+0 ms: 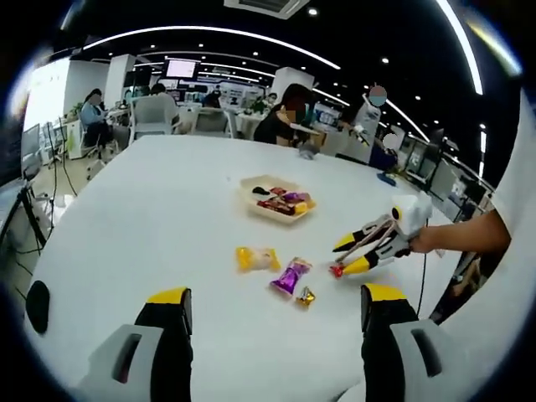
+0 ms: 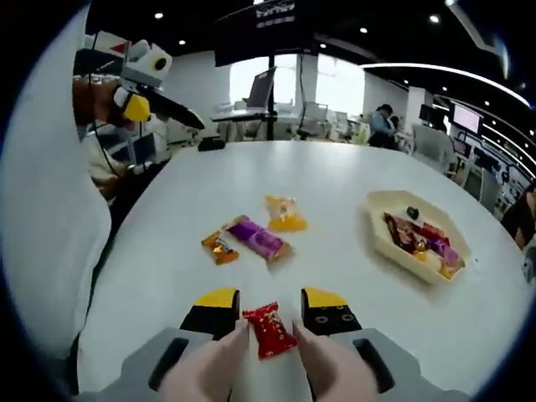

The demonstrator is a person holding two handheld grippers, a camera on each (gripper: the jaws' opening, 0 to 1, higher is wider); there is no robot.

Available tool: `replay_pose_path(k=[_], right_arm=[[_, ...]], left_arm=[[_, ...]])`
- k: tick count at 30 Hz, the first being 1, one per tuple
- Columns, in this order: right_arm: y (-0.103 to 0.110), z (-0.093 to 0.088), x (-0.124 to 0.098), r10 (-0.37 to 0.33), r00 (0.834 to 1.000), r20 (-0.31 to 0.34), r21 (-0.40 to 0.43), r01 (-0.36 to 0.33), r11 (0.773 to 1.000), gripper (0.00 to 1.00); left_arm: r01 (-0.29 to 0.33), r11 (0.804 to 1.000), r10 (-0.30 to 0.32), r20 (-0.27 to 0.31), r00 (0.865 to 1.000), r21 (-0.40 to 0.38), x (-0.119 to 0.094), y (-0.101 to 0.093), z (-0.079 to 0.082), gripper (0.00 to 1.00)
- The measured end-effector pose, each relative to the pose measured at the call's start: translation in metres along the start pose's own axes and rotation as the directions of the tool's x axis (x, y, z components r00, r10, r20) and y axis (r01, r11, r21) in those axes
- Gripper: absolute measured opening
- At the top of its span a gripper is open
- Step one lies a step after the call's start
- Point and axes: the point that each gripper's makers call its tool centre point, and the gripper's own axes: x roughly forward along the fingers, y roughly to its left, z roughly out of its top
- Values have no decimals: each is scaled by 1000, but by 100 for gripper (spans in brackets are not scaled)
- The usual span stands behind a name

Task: Place the target food into the container with the food tongs after gripping and lifting it, then release it inside without dropping or visibly crushing the food.

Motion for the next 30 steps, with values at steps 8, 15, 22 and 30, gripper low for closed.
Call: replay_pose_path(k=[8, 15, 22, 30], right_arm=[[14, -5, -17, -38, 999, -25, 87, 40, 995, 29], [-5, -6, -21, -171, 984, -40, 186, 176, 967, 29], [-8, 3, -16, -221, 974, -50, 263, 226, 938, 30], [-14, 1, -16, -279, 958, -63, 253, 286, 924, 30]], left_arm=[[13, 1000, -13, 2, 1000, 24, 3, -3, 10, 82], [17, 1000, -17, 15, 1000, 18, 6, -9, 9, 82], [31, 999, -31, 4, 1000, 44, 8, -16, 13, 82], [37, 998, -37, 2, 999, 52, 8, -20, 11, 82]])
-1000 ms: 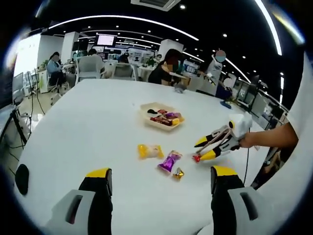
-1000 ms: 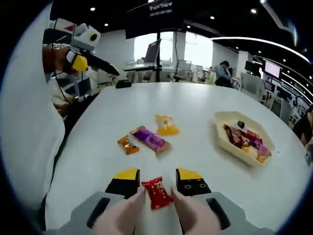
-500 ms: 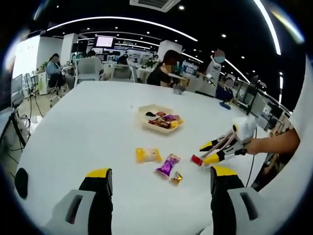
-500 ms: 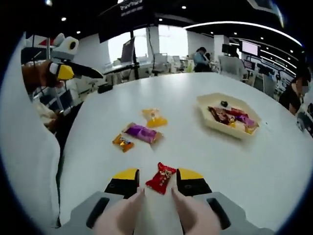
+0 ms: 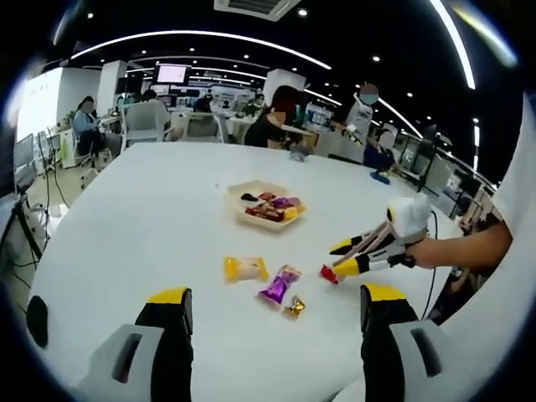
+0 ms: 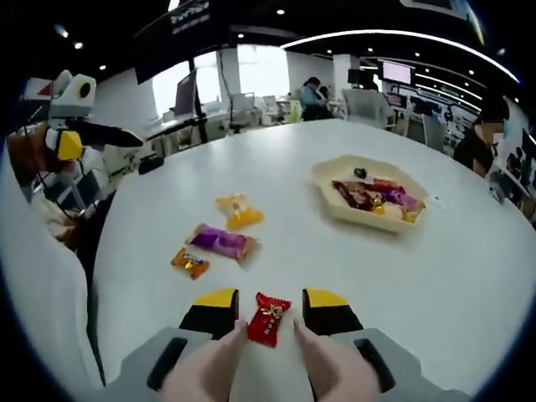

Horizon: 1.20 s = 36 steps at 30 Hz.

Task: Place the target food into the container with the food tongs after gripping and lifting it, then release it inside without dropping or visibly crushing the food.

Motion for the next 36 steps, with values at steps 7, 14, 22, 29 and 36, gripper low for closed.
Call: replay_pose_path(k=[7, 14, 22, 29, 36], right_arm=[[4, 2, 6, -16, 1000, 6, 10, 16, 1000, 29], [7, 6, 11, -31, 999, 17, 24, 31, 999, 29], [12, 12, 10, -26, 999, 39, 39, 24, 999, 30], [9, 14, 11, -13, 998, 53, 15, 12, 1000, 30], [5, 9, 15, 6, 999, 51, 5, -6, 1000, 30]], left_arm=[[-16, 1000, 16, 9, 1000, -6, -2, 5, 4, 82], [1, 1000, -1, -18, 1000, -5, -2, -1, -7, 81], [-30, 999, 30, 8, 1000, -36, -9, 7, -5, 82], [-26, 1000, 26, -3, 1000, -18, -11, 4, -4, 81], [-47, 998, 47, -6, 999, -35, -15, 7, -11, 81]])
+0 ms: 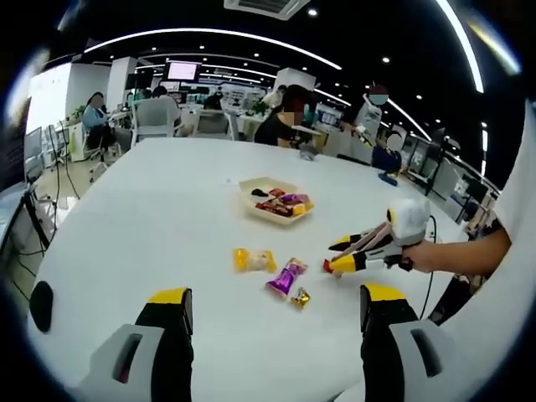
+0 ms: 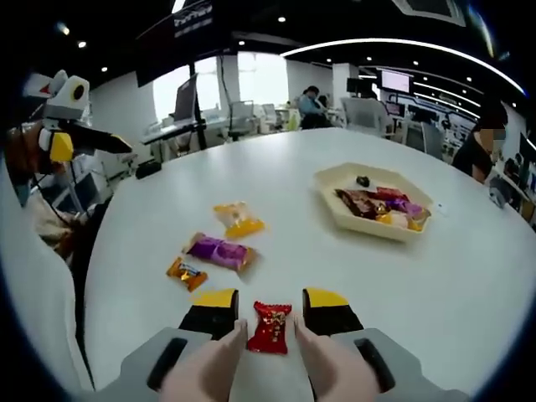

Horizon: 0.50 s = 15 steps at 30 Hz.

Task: Place the target food into the container with the food tongs after gripping and lifting it, then release it inside without dropping or visibly crushing the food.

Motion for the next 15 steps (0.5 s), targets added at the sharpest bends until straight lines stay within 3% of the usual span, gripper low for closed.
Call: replay_pose_path(k=[15], right_arm=[[0, 2, 4, 0, 1000, 4, 0, 0, 1000, 29]], left_arm=[[10, 1000, -10, -9, 1000, 13, 5, -2, 5, 81]])
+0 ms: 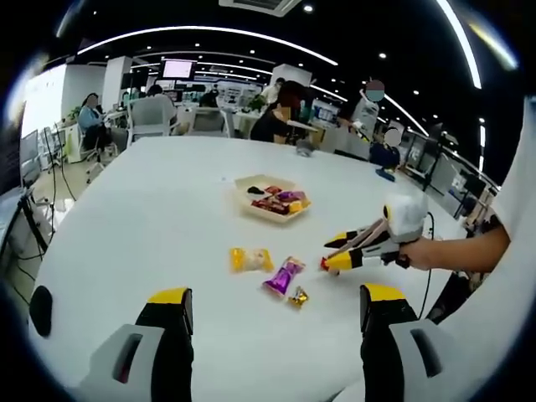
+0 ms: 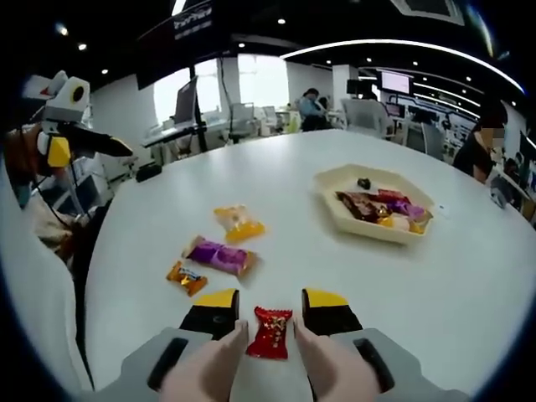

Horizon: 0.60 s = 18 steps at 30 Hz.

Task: Place the target food into the container with the food tongs after gripping and lifting it, then release it inside without dropping or visibly crushing the food.

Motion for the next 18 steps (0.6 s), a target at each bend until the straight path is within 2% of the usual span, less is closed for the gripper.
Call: replay_pose_path(k=[10, 14, 15, 16, 18], right_arm=[[-1, -3, 2, 2, 1000, -4, -4, -2, 1000, 29], [0, -6, 2, -3, 1000, -20, -4, 3, 1000, 22], [-3, -6, 1, -26, 999, -23, -27, 25, 999, 21], [0, -7, 1, -16, 1000, -21, -53, 15, 998, 20], [0, -7, 1, -21, 1000, -22, -53, 20, 998, 20]], left_arm=[[1, 1000, -1, -4, 1000, 8, 0, 0, 1, 81], [1, 1000, -1, -4, 1000, 7, 0, 1, 1, 81], [1, 1000, -1, -5, 1000, 6, 0, 1, 1, 81], [1, 1000, -1, -5, 1000, 6, 0, 1, 1, 81], [3, 1000, -3, -5, 1000, 2, 0, 1, 0, 81]])
